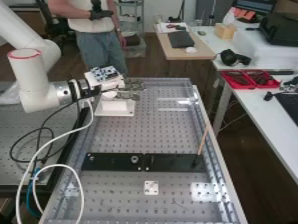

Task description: Grab the larger nut and place it in the white container

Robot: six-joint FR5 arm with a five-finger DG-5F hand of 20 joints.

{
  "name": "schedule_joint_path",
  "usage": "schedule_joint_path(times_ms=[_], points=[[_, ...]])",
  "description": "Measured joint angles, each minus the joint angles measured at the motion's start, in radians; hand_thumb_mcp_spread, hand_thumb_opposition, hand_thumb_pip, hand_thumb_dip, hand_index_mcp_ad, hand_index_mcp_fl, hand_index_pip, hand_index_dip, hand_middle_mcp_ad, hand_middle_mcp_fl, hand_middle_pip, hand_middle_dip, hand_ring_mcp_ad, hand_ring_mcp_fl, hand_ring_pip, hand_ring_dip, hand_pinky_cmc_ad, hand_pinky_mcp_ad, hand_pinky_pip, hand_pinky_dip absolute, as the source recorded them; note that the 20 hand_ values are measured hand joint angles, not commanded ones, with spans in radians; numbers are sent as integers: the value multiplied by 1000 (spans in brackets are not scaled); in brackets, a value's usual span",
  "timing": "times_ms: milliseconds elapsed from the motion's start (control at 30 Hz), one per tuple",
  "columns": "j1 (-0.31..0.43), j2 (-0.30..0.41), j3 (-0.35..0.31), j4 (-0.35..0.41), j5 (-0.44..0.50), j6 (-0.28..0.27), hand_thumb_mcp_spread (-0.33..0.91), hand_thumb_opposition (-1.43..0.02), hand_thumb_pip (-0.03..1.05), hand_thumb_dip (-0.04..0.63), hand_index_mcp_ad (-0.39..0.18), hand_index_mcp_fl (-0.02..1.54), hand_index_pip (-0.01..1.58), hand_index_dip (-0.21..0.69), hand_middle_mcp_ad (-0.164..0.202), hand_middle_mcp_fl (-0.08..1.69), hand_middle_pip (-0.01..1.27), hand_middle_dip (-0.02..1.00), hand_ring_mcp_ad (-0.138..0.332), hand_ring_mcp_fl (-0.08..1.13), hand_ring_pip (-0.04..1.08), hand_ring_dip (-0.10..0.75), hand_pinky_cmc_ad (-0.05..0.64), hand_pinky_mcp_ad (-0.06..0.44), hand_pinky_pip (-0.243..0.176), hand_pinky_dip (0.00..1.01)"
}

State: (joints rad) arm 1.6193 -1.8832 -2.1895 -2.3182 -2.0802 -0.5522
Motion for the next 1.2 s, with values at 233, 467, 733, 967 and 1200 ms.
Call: schedule_joint_path(times_ms=[233,467,733,967,1200], points=[[-7,16,-8,7,26,7,288,-867,806,239,-117,2,1484,75,63,16,126,227,148,5,91,119,380,314,-96,602],[-69,118,-16,12,127,3,283,-867,806,239,-119,9,1471,65,59,19,126,229,145,5,91,119,380,314,-96,600],[-166,191,16,2,275,-46,283,-869,806,239,-115,3,1435,47,63,21,126,227,148,5,87,119,380,314,-96,618],[-165,166,117,-62,373,-102,283,-866,806,239,-115,2,1428,40,63,21,126,229,148,5,87,115,379,314,-96,620],[-163,140,202,-134,497,-126,227,-852,798,239,-119,9,1405,19,63,23,127,229,148,5,91,119,380,312,-96,620]])
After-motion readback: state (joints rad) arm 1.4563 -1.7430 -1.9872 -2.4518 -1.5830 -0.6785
